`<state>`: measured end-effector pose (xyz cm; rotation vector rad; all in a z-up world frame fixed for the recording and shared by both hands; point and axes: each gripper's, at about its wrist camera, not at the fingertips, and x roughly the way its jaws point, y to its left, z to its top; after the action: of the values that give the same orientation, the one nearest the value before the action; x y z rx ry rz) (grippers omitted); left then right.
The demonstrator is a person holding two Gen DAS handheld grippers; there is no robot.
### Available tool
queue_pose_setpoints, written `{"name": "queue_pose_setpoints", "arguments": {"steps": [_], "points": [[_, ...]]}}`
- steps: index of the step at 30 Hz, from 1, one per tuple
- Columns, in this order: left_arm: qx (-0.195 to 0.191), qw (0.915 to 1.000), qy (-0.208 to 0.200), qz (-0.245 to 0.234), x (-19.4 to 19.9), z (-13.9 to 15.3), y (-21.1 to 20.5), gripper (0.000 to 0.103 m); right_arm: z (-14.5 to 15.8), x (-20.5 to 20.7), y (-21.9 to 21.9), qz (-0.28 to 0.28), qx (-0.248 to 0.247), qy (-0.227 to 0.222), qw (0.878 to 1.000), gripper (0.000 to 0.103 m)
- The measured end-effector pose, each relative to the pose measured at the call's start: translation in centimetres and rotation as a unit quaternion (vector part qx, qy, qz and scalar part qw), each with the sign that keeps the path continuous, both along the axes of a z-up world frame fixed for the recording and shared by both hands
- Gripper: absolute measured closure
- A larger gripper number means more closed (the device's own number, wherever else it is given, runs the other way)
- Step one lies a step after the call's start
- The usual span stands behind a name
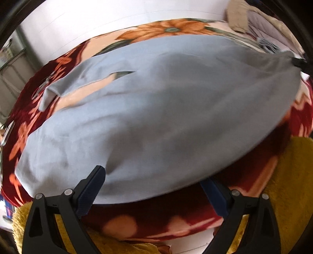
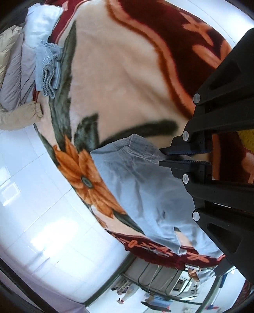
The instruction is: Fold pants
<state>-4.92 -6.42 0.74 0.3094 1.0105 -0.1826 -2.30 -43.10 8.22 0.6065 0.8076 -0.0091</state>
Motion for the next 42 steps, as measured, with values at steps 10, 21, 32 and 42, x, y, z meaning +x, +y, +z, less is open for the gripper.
{"name": "queue_pose_setpoints", "arguments": {"steps": [10, 21, 32, 42], "points": [[-0.003, 0.9971, -0.057, 0.050, 2.2, 1.4, 3.8, 0.029, 2.6, -0.4, 1.0, 0.003, 0.002, -0.032, 0.999, 0.098], [-0.135, 0.9890, -0.059, -0.016, -0.3, 7.0, 4.9, 0.099, 2.6, -2.0, 0.0, -0.018, 0.006, -0.038, 0.999, 0.098], [-0.143, 0.9874, -0.055, -0.039, -5.7, 11.0, 6.3, 0.099, -0.1, -7.1, 0.4, -0.004, 0.034, 0.000, 0.999, 0.098], [-0.131, 0.9892, -0.048, -0.045, -6.4, 12.4, 6.3, 0.100, -1.4, -6.7, 0.9, 0.016, 0.047, 0.031, 0.998, 0.098]]}}
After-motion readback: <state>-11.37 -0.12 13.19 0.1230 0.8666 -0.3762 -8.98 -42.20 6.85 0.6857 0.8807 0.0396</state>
